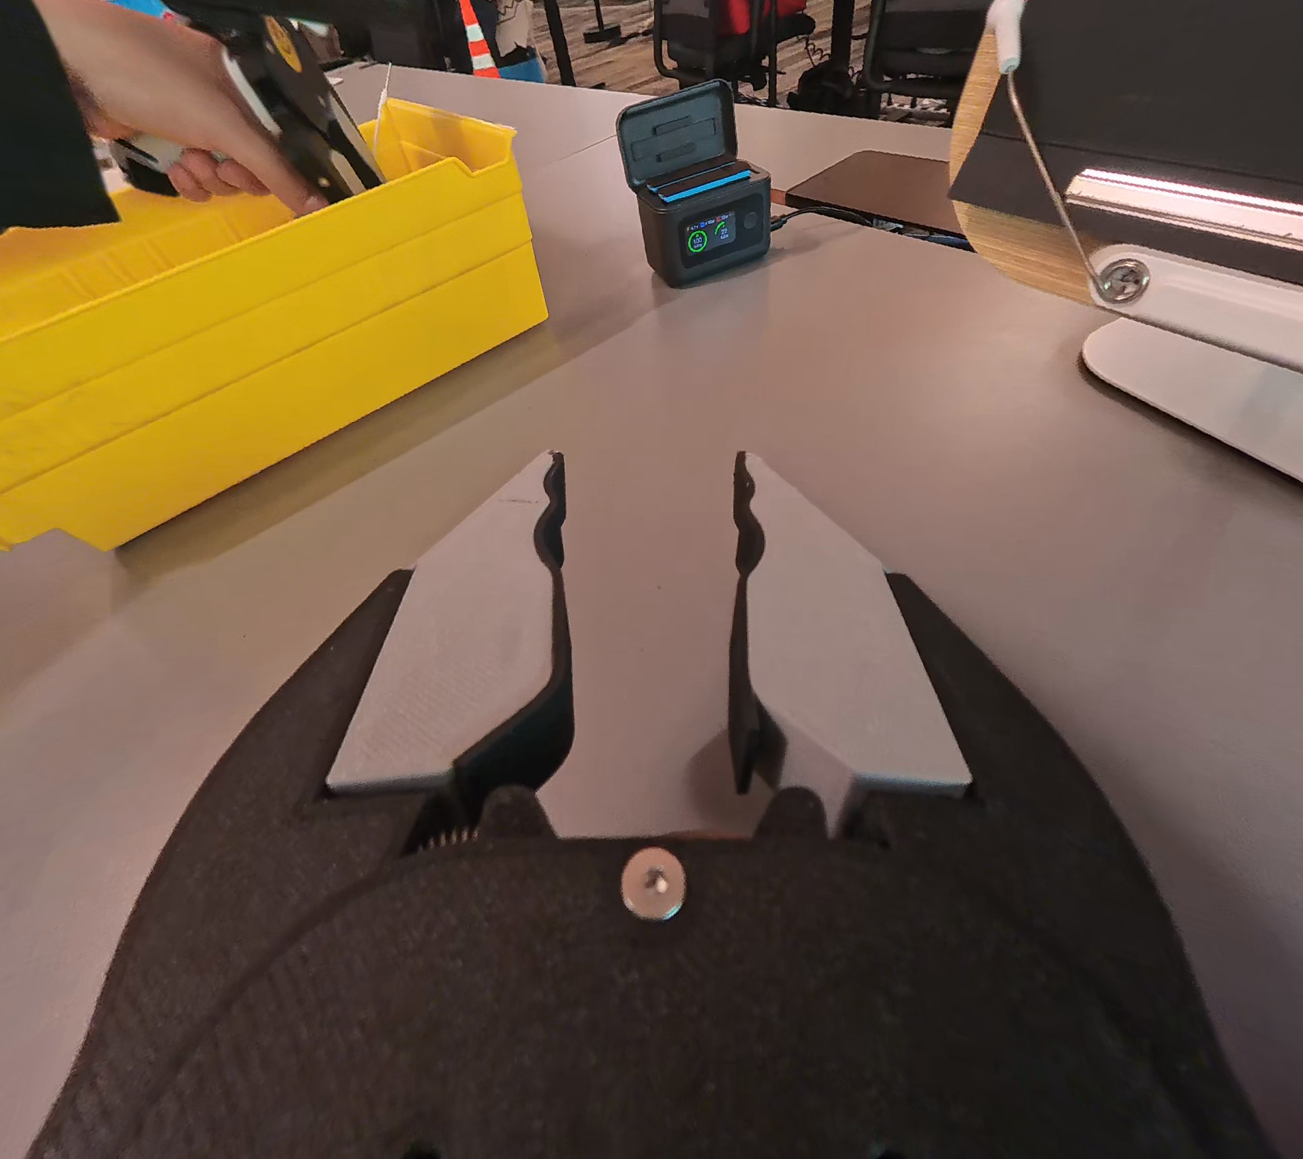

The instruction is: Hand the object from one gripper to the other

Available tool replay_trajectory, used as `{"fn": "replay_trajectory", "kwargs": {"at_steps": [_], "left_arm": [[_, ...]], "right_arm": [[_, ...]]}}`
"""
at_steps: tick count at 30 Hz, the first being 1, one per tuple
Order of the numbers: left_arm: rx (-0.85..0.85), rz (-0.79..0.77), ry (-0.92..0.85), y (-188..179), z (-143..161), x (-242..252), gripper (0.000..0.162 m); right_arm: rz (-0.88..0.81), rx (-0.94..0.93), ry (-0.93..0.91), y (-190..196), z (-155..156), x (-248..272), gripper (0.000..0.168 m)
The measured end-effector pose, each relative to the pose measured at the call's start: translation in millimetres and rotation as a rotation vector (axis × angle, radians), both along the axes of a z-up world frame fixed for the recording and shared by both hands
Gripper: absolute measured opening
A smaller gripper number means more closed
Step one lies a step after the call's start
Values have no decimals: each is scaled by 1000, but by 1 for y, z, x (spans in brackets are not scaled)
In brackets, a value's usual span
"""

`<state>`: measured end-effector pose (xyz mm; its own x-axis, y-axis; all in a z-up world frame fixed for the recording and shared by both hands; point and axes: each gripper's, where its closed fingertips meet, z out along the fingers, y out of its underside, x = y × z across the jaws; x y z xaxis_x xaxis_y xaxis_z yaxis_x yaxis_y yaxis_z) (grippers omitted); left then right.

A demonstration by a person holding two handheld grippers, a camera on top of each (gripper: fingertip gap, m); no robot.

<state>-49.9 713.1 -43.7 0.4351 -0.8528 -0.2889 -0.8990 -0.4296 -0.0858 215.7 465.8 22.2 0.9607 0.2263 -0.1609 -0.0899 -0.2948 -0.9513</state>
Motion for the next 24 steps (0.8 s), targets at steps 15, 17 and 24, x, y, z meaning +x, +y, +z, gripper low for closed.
{"fn": "replay_trajectory", "kwargs": {"at_steps": [15,17,24], "left_arm": [[-72,-105,117,-19,-5,-11,14],[-32,-130,137,-18,-4,-11,13],[303,-223,23,-6,55,16,12]], "right_arm": [[21,-4,4,1,0,-4,43],[21,-2,8,1,0,-3,43],[17,4,32,1,2,-1,43]]}}
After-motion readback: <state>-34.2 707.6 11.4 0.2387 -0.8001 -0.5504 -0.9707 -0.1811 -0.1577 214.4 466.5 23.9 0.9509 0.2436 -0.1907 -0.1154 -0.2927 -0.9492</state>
